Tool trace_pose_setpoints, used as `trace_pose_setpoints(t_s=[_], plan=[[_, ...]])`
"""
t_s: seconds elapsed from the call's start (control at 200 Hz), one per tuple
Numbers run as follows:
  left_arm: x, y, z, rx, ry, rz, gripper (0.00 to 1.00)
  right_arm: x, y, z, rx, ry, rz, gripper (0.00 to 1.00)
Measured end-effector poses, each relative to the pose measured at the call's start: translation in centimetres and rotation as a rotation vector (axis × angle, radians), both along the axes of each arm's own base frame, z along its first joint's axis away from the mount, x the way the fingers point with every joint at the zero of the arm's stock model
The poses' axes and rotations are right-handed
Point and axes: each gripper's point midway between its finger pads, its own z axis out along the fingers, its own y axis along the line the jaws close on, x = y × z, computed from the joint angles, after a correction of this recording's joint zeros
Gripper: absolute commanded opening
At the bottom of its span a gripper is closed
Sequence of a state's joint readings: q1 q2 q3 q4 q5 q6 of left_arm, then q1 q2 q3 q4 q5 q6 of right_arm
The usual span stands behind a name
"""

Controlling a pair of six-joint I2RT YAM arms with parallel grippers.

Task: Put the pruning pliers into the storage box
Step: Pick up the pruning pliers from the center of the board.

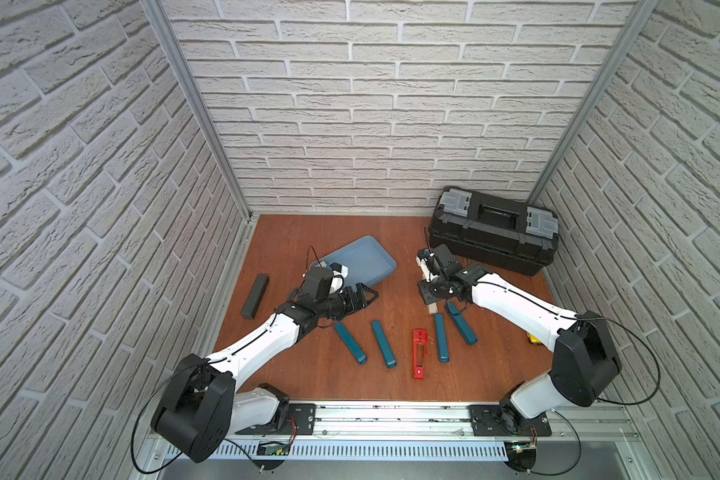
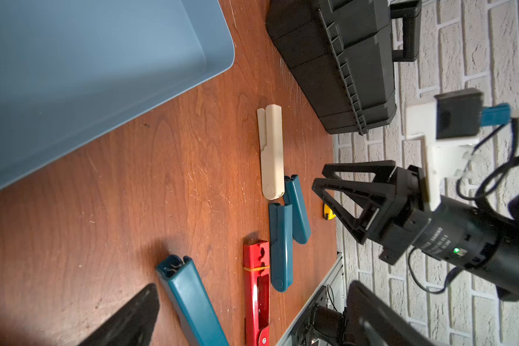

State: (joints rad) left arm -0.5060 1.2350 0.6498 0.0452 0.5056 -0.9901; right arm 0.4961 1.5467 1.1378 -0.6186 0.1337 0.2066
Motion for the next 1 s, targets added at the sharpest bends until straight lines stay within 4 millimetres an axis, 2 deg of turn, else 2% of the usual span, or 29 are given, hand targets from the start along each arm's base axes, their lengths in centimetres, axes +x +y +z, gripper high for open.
trace_pose_setpoints(t_s=[0.27,0.625,1.0], plan=[[-0.3,-1.3,-0.3,0.002,-0.008,-0.021,0.98,-0.1,-1.5,-1.3,0.011,0.028,-0.066,0.45],[-0.1,-2.5,-1.7,0.008,0.021,-0.035,0.98,-0.8,-1.5,-4.3,0.027,0.109,-0.099,0.44],[0.6,-3.3,-1.7,-0.003,0.017,-0.042,0.98,-0.8,-1.6,-5.0,0.028,0.12,-0.122,0.45]])
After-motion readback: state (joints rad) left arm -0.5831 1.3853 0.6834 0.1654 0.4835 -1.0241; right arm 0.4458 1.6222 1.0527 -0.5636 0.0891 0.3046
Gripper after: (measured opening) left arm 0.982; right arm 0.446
